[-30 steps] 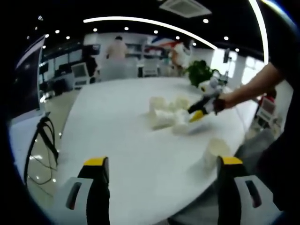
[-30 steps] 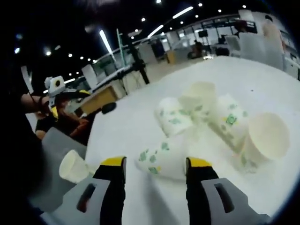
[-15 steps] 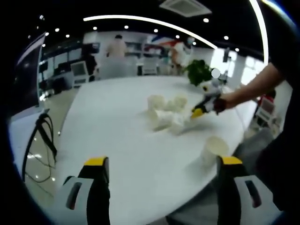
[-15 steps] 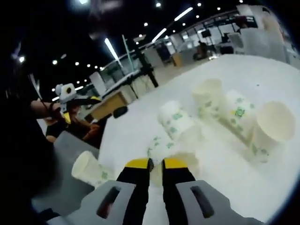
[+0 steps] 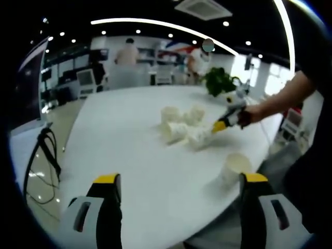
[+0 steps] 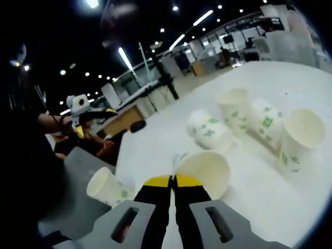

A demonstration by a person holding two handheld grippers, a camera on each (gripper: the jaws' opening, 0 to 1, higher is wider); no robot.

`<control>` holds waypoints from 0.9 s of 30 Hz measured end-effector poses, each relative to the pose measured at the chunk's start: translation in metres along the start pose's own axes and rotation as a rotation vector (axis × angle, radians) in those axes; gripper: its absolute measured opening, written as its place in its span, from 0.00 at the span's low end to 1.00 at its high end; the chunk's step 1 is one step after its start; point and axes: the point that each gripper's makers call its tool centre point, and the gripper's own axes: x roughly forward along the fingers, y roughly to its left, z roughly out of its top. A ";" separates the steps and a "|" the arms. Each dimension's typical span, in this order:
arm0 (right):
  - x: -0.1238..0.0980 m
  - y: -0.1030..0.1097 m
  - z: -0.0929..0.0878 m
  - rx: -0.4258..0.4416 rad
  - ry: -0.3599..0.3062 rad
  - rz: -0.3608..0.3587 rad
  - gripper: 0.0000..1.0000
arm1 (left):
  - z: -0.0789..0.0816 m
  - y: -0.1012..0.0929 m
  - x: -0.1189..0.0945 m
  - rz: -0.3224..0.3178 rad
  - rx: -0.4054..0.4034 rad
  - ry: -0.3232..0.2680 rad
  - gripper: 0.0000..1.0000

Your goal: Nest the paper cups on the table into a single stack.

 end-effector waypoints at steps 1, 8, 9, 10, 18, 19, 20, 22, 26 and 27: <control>-0.001 0.003 0.000 -0.004 0.001 0.000 0.00 | 0.001 0.000 0.000 -0.002 0.001 -0.003 0.93; -0.003 0.007 -0.001 -0.011 0.006 -0.014 0.00 | 0.005 -0.001 0.002 -0.013 0.008 -0.015 0.93; -0.004 0.007 -0.001 -0.013 0.005 -0.014 0.00 | 0.005 -0.001 0.002 -0.016 0.009 -0.016 0.93; -0.004 0.008 -0.001 -0.011 0.005 -0.016 0.00 | 0.006 -0.001 0.002 -0.018 0.012 -0.018 0.93; -0.004 0.014 -0.003 -0.016 0.010 -0.025 0.00 | 0.006 -0.001 0.000 -0.029 0.019 -0.024 0.93; -0.004 0.015 -0.003 -0.016 0.013 -0.026 0.00 | 0.007 -0.002 0.000 -0.031 0.020 -0.025 0.93; -0.004 0.015 -0.004 -0.019 0.013 -0.025 0.00 | 0.006 -0.002 0.000 -0.032 0.023 -0.024 0.93; -0.004 0.017 -0.004 -0.018 0.014 -0.024 0.00 | 0.006 -0.002 -0.001 -0.033 0.023 -0.024 0.93; -0.003 0.020 -0.006 -0.018 0.018 -0.021 0.00 | 0.006 -0.003 -0.002 -0.036 0.027 -0.026 0.93; -0.003 0.020 -0.007 -0.019 0.018 -0.021 0.00 | 0.006 -0.003 -0.002 -0.036 0.028 -0.026 0.93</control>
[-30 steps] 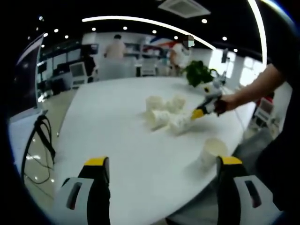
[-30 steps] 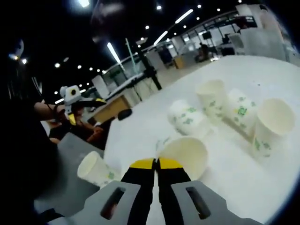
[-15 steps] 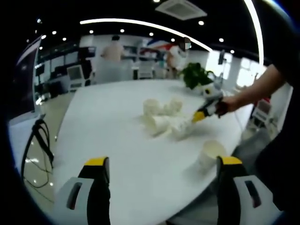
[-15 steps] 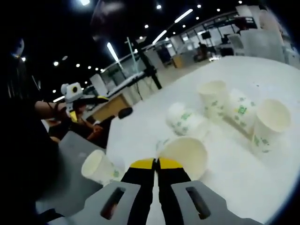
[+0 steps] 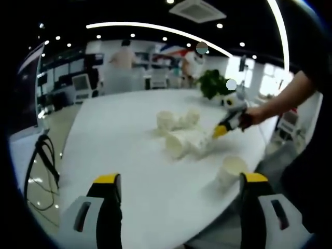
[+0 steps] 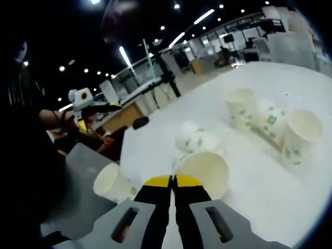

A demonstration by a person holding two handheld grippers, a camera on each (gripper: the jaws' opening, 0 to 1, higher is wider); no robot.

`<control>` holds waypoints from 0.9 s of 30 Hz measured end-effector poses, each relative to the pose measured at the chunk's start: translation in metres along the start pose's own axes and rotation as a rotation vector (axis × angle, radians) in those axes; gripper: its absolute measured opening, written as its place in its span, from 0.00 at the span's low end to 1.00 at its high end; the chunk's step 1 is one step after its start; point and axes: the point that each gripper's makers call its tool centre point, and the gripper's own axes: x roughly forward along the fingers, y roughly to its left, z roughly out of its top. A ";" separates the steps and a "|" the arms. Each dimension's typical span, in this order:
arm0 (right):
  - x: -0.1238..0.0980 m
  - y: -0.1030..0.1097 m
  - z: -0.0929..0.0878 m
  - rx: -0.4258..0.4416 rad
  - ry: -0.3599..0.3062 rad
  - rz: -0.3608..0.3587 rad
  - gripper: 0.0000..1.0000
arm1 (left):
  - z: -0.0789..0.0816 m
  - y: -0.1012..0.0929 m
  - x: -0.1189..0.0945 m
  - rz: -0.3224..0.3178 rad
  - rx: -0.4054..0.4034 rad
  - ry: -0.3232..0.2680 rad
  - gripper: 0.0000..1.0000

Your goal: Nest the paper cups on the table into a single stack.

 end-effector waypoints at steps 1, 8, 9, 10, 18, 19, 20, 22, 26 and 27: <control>0.000 0.000 0.000 -0.001 0.001 0.000 0.00 | 0.000 0.000 0.000 0.000 0.000 0.000 0.93; -0.002 0.002 -0.003 0.001 0.003 -0.001 0.00 | 0.000 -0.001 0.000 -0.001 0.002 -0.001 0.93; -0.002 0.002 -0.003 0.002 0.003 -0.002 0.00 | 0.000 -0.001 0.001 -0.002 0.000 -0.001 0.93; -0.002 0.003 -0.003 0.005 0.001 -0.002 0.00 | 0.000 -0.001 0.001 -0.002 0.001 -0.001 0.93; -0.007 0.003 -0.003 -0.003 0.004 -0.009 0.00 | -0.001 -0.003 0.003 -0.005 -0.001 -0.006 0.93; -0.008 0.005 -0.003 -0.003 0.003 -0.008 0.00 | -0.002 -0.003 0.004 -0.004 -0.003 -0.007 0.93; -0.009 0.006 -0.003 -0.004 0.003 -0.009 0.00 | -0.002 -0.003 0.004 -0.004 -0.004 -0.008 0.93; -0.010 0.007 -0.003 -0.004 0.004 -0.009 0.00 | -0.003 -0.004 0.005 -0.005 -0.004 -0.009 0.93; -0.016 0.011 -0.002 -0.002 0.007 -0.018 0.00 | -0.004 -0.005 0.006 -0.008 -0.008 -0.011 0.93; -0.019 0.012 -0.001 -0.004 0.006 -0.021 0.00 | -0.004 -0.005 0.006 -0.008 -0.012 -0.013 0.93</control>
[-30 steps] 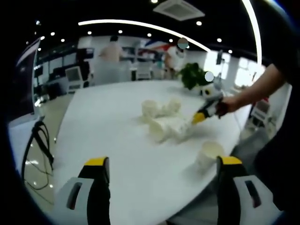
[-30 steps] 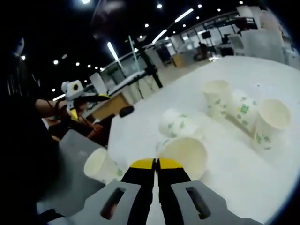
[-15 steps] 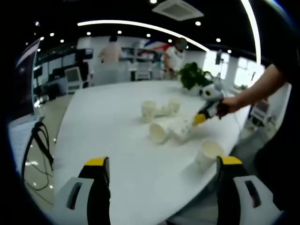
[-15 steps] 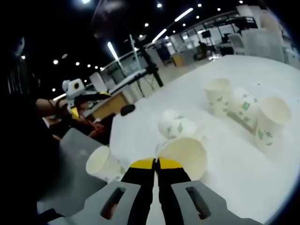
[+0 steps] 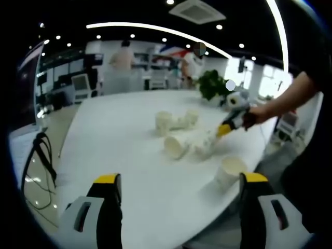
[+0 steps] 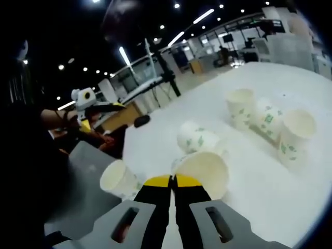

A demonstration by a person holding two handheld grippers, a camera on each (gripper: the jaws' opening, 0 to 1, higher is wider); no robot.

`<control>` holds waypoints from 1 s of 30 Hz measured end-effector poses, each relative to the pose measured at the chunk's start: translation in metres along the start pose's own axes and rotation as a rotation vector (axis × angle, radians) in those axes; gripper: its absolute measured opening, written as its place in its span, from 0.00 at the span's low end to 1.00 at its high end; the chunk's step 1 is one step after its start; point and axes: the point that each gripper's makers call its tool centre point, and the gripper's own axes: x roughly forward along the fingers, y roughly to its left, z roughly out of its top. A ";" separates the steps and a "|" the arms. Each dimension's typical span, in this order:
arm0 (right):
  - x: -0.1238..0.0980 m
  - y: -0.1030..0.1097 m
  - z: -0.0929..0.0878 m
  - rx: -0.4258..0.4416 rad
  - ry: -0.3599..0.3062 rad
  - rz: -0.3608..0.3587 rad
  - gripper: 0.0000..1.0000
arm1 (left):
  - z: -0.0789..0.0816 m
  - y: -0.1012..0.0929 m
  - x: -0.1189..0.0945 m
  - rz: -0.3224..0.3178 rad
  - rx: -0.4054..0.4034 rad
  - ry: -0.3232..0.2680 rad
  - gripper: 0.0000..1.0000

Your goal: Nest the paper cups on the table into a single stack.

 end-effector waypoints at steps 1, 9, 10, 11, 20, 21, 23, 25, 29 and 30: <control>-0.002 0.001 0.001 -0.001 0.000 -0.003 0.00 | 0.000 0.000 0.000 0.000 -0.001 -0.002 0.93; -0.020 0.013 0.018 -0.031 -0.018 -0.029 0.00 | 0.001 -0.004 0.006 -0.012 0.003 -0.013 0.93; -0.021 0.014 0.020 -0.033 -0.018 -0.030 0.00 | 0.001 -0.004 0.006 -0.014 0.002 -0.013 0.93; -0.023 0.014 0.021 -0.032 -0.012 -0.036 0.00 | 0.001 -0.006 0.007 -0.019 0.005 -0.012 0.93; -0.042 0.025 0.037 -0.025 -0.029 -0.070 0.00 | 0.003 -0.008 0.011 -0.031 0.012 -0.017 0.93; -0.044 0.028 0.040 -0.035 -0.025 -0.075 0.00 | 0.003 -0.008 0.011 -0.032 0.012 -0.019 0.93; -0.048 0.031 0.045 -0.042 -0.025 -0.081 0.00 | 0.003 -0.008 0.011 -0.031 0.014 -0.020 0.93; -0.053 0.031 0.051 -0.029 -0.024 -0.098 0.00 | 0.002 -0.008 0.011 -0.030 0.010 -0.021 0.93; -0.061 0.038 0.067 -0.010 -0.049 -0.105 0.00 | 0.002 -0.010 0.011 -0.035 0.016 -0.017 0.93; -0.062 0.040 0.070 -0.009 -0.051 -0.105 0.00 | 0.003 -0.010 0.011 -0.035 0.015 -0.018 0.93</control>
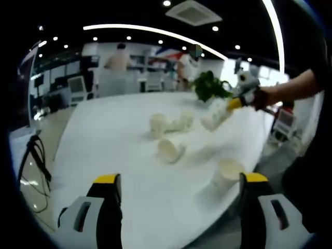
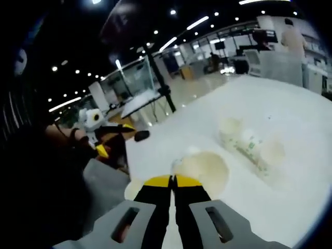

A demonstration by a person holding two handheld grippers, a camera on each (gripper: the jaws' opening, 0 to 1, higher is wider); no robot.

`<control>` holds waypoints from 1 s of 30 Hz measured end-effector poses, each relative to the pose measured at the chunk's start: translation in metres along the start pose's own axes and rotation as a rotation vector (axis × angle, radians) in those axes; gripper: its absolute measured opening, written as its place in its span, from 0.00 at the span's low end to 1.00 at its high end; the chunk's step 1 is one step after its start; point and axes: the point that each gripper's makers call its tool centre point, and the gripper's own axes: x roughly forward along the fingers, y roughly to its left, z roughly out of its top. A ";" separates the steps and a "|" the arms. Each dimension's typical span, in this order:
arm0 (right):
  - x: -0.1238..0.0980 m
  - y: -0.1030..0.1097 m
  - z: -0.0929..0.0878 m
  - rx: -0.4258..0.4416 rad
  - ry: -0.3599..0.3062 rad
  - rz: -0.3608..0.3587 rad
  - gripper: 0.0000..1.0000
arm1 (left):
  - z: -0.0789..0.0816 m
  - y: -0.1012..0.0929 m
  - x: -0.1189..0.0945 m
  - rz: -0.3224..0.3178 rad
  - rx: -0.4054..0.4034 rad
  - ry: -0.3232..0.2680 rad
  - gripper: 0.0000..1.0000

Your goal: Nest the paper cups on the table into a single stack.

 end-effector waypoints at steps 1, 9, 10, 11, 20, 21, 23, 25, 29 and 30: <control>-0.002 0.003 0.005 -0.002 -0.004 0.003 0.00 | 0.000 0.000 0.000 0.000 -0.001 -0.002 0.93; -0.009 0.021 0.023 -0.051 0.003 0.016 0.00 | 0.000 -0.002 0.003 -0.010 -0.008 -0.008 0.93; -0.010 0.023 0.025 -0.055 0.003 0.019 0.00 | 0.000 -0.002 0.003 -0.010 -0.008 -0.008 0.93; -0.011 0.027 0.028 -0.064 0.007 0.021 0.00 | 0.000 -0.002 0.003 -0.012 -0.008 -0.009 0.93; -0.022 0.037 0.062 -0.119 -0.005 0.009 0.00 | 0.000 0.000 0.002 -0.010 -0.021 -0.017 0.93; -0.023 0.041 0.066 -0.118 -0.012 0.014 0.00 | 0.000 0.000 0.002 -0.011 -0.023 -0.017 0.93; -0.025 0.044 0.072 -0.139 -0.004 0.005 0.00 | -0.001 -0.001 0.003 -0.013 -0.022 -0.017 0.93; -0.027 0.048 0.078 -0.152 -0.010 0.005 0.00 | -0.001 -0.002 0.003 -0.017 -0.019 -0.014 0.93; -0.035 0.059 0.095 -0.203 -0.013 0.002 0.00 | 0.000 -0.003 0.004 -0.018 -0.018 -0.017 0.93; -0.039 0.063 0.103 -0.259 -0.012 -0.003 0.00 | 0.000 -0.003 0.004 -0.018 -0.019 -0.019 0.93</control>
